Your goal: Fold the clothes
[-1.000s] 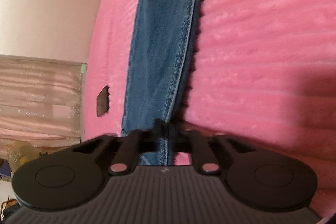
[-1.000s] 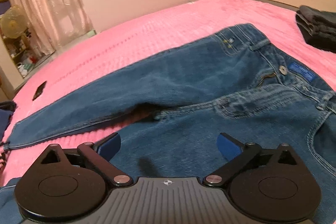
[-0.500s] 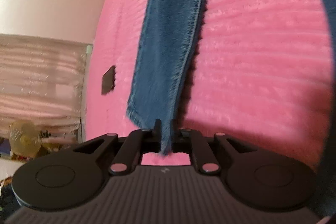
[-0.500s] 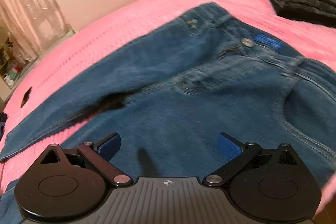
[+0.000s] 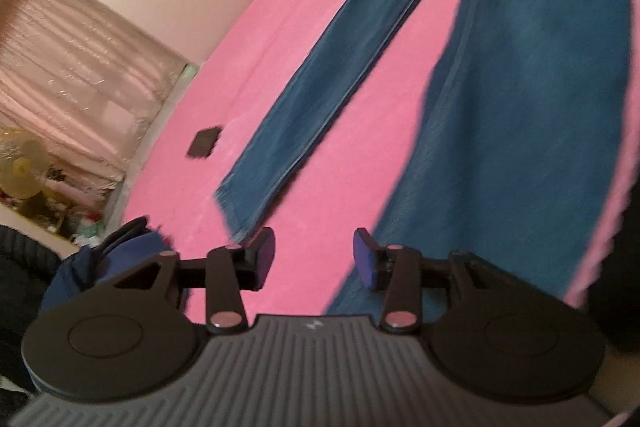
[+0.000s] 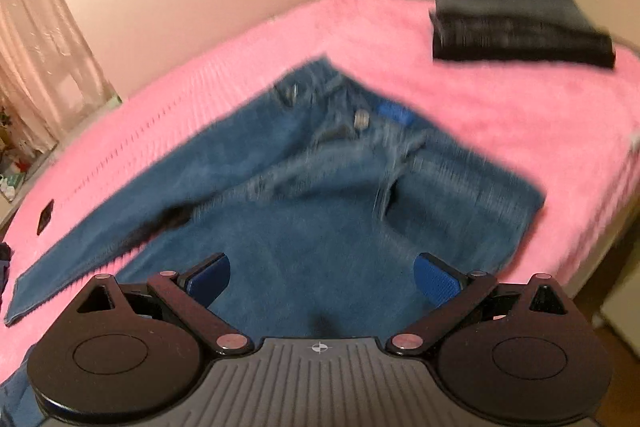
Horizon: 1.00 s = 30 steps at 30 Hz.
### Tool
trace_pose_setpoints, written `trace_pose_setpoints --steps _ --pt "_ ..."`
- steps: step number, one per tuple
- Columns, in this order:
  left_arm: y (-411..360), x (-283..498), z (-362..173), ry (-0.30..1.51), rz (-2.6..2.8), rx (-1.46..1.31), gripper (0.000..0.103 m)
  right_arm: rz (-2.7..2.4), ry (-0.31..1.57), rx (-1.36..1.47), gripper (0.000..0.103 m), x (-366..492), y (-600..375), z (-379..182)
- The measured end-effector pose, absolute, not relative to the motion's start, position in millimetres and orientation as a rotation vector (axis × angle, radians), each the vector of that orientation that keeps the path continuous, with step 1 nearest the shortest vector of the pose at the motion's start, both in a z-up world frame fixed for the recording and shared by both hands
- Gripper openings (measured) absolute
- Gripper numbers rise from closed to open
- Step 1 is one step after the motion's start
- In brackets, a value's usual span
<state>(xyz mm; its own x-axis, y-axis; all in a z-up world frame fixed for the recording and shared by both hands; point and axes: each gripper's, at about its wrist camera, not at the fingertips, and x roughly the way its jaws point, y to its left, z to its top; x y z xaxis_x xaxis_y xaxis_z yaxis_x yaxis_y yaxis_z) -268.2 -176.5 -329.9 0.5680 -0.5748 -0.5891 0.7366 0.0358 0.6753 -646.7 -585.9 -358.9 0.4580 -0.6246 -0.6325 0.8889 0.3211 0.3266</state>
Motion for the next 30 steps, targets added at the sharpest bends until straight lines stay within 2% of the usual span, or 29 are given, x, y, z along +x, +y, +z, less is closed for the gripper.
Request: trace_pose_setpoints --steps 6,8,13,15,18,19,20,22,23,27,30 --pt "-244 -329 -327 0.133 -1.183 1.136 0.047 -0.938 0.455 0.546 0.099 -655 -643 -340" --pt "-278 -349 -331 0.107 -1.245 1.146 0.048 -0.877 0.495 0.538 0.078 -656 -670 -344" --pt "-358 -396 -354 0.074 -1.392 1.169 0.052 -0.792 0.651 0.496 0.074 -646 -738 -369" --pt "-380 -408 -368 0.062 -1.433 1.199 0.052 -0.765 0.756 0.505 0.064 -641 -763 -384" --pt "-404 -424 -387 0.034 -1.478 1.243 0.052 -0.702 0.877 0.542 0.058 -642 -784 -406" --pt "-408 -427 -391 0.022 -1.482 1.244 0.052 -0.679 0.881 0.547 0.050 -645 -786 -409" --pt "-411 -428 -393 0.014 -1.484 1.240 0.052 -0.664 0.875 0.556 0.032 -648 -786 -409" --pt "-416 -419 -393 0.036 -1.484 1.215 0.052 -0.649 0.840 0.582 0.022 -654 -786 -406" --pt "-418 -417 -391 0.049 -1.482 1.200 0.053 -0.648 0.824 0.562 0.005 -654 -782 -401" --pt "-418 -412 -388 0.053 -1.454 1.156 0.053 -0.687 0.700 0.419 0.005 -651 -771 -369" --pt "-423 -413 -392 0.074 -1.450 1.164 0.052 -0.698 0.651 0.388 0.005 -640 -780 -366"
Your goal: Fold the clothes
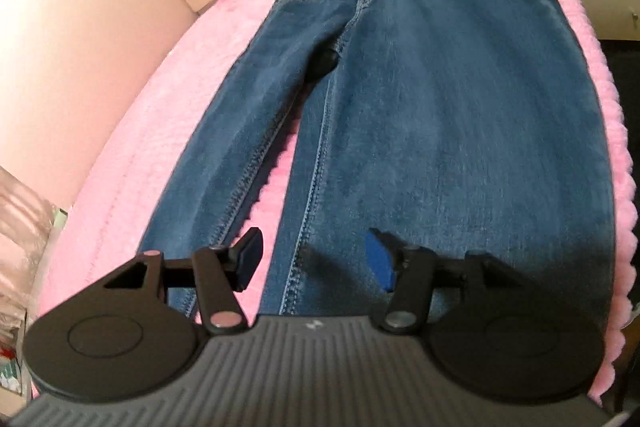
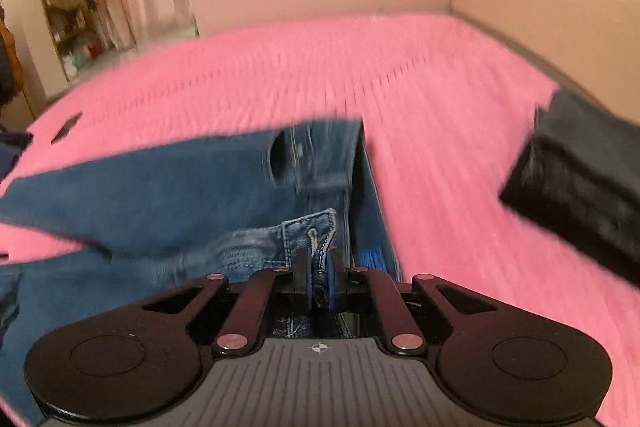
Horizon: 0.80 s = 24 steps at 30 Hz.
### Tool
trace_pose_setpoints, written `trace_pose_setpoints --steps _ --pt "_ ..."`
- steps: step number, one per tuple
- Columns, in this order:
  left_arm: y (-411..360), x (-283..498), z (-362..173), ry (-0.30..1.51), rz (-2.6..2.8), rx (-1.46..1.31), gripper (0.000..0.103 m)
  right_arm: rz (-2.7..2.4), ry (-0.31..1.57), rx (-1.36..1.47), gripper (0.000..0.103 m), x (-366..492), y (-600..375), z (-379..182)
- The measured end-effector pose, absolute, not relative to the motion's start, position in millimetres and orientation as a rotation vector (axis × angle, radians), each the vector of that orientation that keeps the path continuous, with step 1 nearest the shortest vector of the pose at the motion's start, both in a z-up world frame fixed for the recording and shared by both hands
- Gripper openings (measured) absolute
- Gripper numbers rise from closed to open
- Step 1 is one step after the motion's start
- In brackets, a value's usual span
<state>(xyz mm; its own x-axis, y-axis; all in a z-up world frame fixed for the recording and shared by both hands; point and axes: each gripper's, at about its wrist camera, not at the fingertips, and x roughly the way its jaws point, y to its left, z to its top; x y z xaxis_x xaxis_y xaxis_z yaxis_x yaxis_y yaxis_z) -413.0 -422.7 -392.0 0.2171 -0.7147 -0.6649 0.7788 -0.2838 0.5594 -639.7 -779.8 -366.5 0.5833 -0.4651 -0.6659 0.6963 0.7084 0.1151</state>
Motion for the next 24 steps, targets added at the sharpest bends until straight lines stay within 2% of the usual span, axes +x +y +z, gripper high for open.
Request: trace_pose_setpoints --steps 5,9,10,11,12,13,17,20,24 --pt "-420 -419 -392 0.066 -1.455 1.187 0.053 -0.764 0.846 0.388 0.005 -622 -791 -415" --pt "-417 -410 -389 0.102 -1.444 1.163 0.054 -0.805 0.785 0.438 0.011 -632 -790 -413" --pt "-416 -407 -388 0.114 -1.437 1.153 0.054 -0.819 0.771 0.428 0.030 -633 -788 -408" --pt "-414 -404 -387 0.122 -1.428 1.146 0.054 -0.833 0.758 0.418 0.064 -633 -787 -403" --pt "-411 -402 -385 0.126 -1.418 1.142 0.054 -0.846 0.735 0.407 0.078 -634 -783 -397" --pt "-408 -399 -383 0.130 -1.407 1.140 0.054 -0.848 0.700 0.399 0.082 -637 -776 -390" --pt "-392 -391 -373 0.160 -1.355 1.102 0.054 -0.806 0.589 0.415 0.082 -635 -739 -368" --pt "-372 -383 -366 0.210 -1.307 1.050 0.054 -0.724 0.517 0.506 0.082 -629 -694 -372" --pt "-349 -366 -367 0.325 -1.261 0.988 0.054 -0.638 0.611 0.585 0.082 -606 -665 -404"
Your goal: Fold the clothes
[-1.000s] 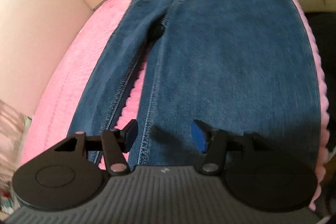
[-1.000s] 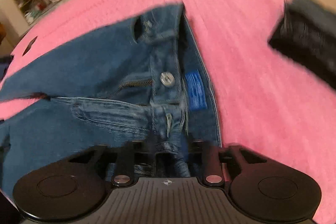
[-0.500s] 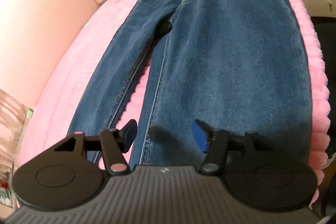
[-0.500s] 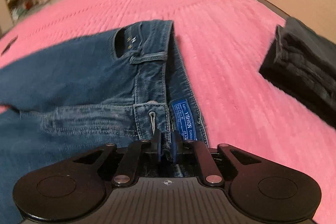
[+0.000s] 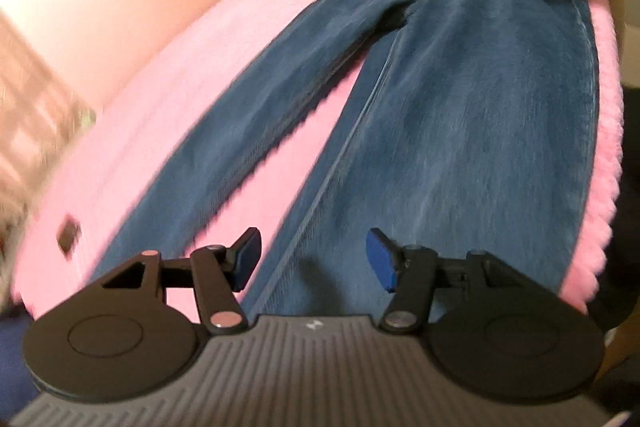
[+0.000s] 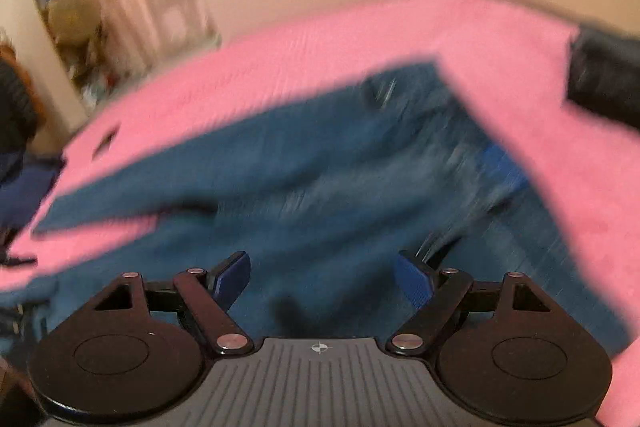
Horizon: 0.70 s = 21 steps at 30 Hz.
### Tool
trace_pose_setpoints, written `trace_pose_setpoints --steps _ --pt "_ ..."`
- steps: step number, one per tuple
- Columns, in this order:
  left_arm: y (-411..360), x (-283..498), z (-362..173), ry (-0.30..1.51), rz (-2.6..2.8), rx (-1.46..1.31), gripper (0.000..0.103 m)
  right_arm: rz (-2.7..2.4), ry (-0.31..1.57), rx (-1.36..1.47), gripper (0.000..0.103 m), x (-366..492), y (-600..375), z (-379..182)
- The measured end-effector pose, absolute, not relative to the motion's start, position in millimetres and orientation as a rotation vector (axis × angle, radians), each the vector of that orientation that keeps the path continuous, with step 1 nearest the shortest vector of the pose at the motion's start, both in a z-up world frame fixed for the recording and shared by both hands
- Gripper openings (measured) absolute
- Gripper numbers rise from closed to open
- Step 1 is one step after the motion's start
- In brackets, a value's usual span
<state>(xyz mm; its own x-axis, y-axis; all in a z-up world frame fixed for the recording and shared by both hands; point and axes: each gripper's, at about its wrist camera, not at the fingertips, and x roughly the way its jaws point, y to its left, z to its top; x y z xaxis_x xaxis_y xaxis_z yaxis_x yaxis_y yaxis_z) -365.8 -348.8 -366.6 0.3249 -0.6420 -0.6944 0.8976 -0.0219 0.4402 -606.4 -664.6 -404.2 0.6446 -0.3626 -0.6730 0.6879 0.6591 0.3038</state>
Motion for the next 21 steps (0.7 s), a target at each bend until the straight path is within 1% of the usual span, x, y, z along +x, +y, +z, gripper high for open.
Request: trace_pose_setpoints --steps 2,4,7,8,9,10,11,15,19,20,21 --pt "-335 -357 -372 0.351 -1.224 1.007 0.054 -0.643 0.671 0.603 0.082 -599 -663 -416" --pt "-319 -349 -375 0.374 -1.187 1.018 0.054 -0.666 0.673 0.596 0.082 -599 -655 -406" --pt "-286 -336 -369 0.391 -1.120 0.988 0.054 -0.665 0.622 0.616 0.082 -606 -628 -382" --pt "-275 -332 -368 0.398 -1.097 0.976 0.054 -0.663 0.618 0.608 0.084 -607 -616 -377" --pt "-262 -328 -367 0.408 -1.072 0.966 0.054 -0.663 0.622 0.599 0.089 -607 -605 -375" --pt "-249 -324 -367 0.418 -1.050 0.958 0.054 -0.664 0.632 0.591 0.101 -607 -594 -375" --pt "-236 -321 -368 0.430 -1.032 0.953 0.054 -0.664 0.646 0.583 0.103 -606 -583 -376" --pt "-181 -309 -371 0.477 -0.973 0.958 0.055 -0.701 0.733 0.575 0.103 -599 -544 -378" --pt "-136 -300 -374 0.500 -0.900 0.961 0.055 -0.762 0.774 0.576 0.103 -594 -517 -374" --pt "-126 -298 -375 0.505 -0.881 0.960 0.056 -0.771 0.787 0.571 0.103 -591 -510 -373" --pt "-115 -296 -376 0.510 -0.862 0.959 0.061 -0.776 0.803 0.559 0.103 -587 -505 -373"
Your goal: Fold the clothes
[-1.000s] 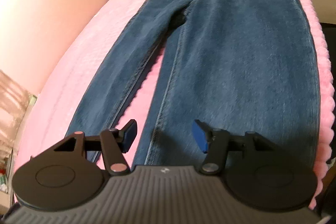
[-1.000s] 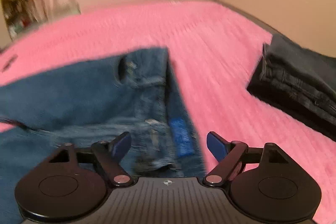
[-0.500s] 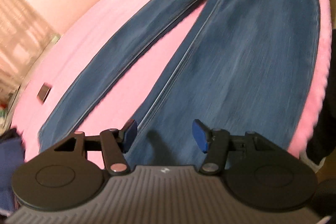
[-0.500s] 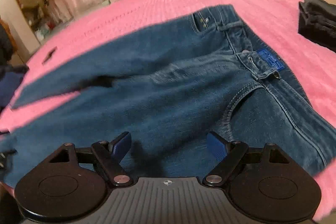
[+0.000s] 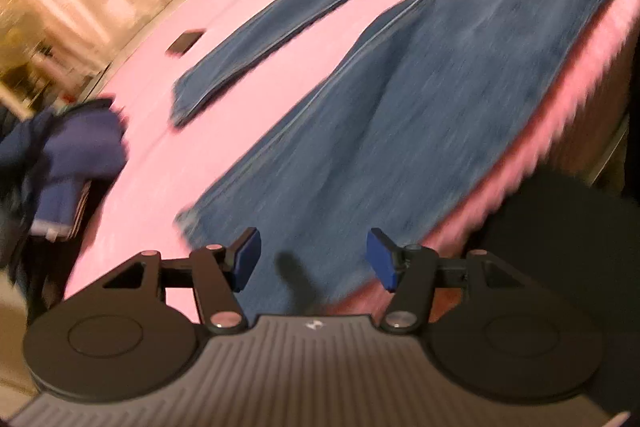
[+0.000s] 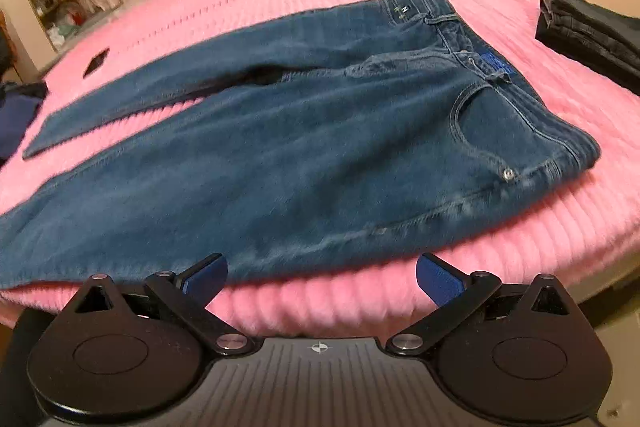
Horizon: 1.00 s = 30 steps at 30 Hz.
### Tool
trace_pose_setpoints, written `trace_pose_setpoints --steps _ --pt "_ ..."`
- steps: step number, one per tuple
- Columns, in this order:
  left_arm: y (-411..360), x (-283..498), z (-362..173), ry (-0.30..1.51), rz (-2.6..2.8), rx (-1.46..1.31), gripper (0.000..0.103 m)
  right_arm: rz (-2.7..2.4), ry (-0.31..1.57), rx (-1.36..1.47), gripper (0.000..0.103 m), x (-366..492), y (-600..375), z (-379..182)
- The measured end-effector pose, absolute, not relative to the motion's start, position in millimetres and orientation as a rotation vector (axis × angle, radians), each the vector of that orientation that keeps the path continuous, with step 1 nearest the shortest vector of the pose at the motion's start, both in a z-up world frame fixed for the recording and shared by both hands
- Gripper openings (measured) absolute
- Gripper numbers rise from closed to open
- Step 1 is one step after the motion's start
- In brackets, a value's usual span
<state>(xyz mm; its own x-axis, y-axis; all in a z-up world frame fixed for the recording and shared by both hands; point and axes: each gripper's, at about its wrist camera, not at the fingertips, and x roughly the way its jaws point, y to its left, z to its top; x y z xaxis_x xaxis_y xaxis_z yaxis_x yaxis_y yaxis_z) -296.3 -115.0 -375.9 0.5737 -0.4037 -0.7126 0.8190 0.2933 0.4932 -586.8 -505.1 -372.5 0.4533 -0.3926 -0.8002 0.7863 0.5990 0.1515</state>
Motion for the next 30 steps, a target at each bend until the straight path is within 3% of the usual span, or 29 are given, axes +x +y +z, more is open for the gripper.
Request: trace_pose_setpoints --steps 2,7,17,30 --pt "-99 -292 -381 0.512 -0.825 0.972 0.065 -0.771 0.827 0.538 0.103 -579 -493 -372" --pt "-77 -287 -390 0.532 -0.758 0.976 0.063 -0.712 0.842 0.499 0.103 -563 -469 -366" --pt "-81 -304 -350 0.519 -0.752 0.749 0.065 -0.723 0.895 0.442 0.103 -540 -461 -364" --pt "-103 -317 -342 0.648 -0.804 0.597 0.101 -0.753 1.023 0.313 0.103 -547 -455 -366"
